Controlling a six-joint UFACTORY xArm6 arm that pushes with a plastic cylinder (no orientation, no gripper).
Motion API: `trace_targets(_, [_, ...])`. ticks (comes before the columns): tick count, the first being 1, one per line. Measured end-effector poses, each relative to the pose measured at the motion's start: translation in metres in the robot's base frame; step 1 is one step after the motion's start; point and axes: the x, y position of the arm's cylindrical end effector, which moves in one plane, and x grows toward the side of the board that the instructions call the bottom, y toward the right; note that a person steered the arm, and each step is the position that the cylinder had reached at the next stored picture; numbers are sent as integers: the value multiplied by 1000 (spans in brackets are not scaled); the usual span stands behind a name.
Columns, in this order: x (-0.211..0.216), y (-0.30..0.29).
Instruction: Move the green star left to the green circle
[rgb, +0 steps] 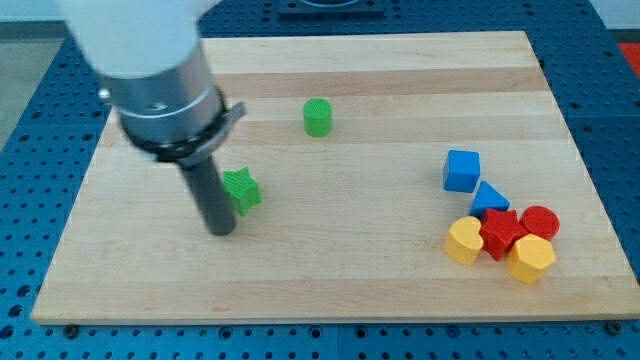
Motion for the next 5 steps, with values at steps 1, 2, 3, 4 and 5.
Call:
trace_targets(1, [-54, 25])
trace_targets(2, [-65, 27])
trace_targets(3, [-57, 27])
trace_targets(4, [-6, 26])
trace_targets(5, [-4, 0])
